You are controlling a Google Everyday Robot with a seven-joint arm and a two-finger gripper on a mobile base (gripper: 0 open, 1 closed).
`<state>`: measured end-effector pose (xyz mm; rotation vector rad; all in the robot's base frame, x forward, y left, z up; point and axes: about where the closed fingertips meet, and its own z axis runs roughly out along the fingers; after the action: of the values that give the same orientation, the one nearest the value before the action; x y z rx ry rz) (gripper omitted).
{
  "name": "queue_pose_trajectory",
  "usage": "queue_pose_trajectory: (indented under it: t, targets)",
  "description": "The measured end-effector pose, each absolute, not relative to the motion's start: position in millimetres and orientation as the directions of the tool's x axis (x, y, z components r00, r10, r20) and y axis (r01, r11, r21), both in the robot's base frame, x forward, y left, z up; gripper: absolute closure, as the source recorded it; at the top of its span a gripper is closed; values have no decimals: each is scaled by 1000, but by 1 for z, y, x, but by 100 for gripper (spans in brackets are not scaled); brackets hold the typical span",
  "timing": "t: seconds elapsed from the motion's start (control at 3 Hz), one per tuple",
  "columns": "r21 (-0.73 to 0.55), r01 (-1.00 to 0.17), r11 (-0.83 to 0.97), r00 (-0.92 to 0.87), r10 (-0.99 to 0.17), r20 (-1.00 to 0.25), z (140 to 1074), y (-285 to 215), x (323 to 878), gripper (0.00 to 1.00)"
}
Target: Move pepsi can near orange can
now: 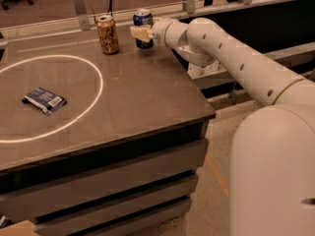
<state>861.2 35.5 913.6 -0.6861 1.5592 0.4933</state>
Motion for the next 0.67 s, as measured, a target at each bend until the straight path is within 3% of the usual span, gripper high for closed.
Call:
queue_pose_trajectory:
  t: [0.67]
  targets:
    - [-57,-737,674,-42,-131,-991,896,59,876,100]
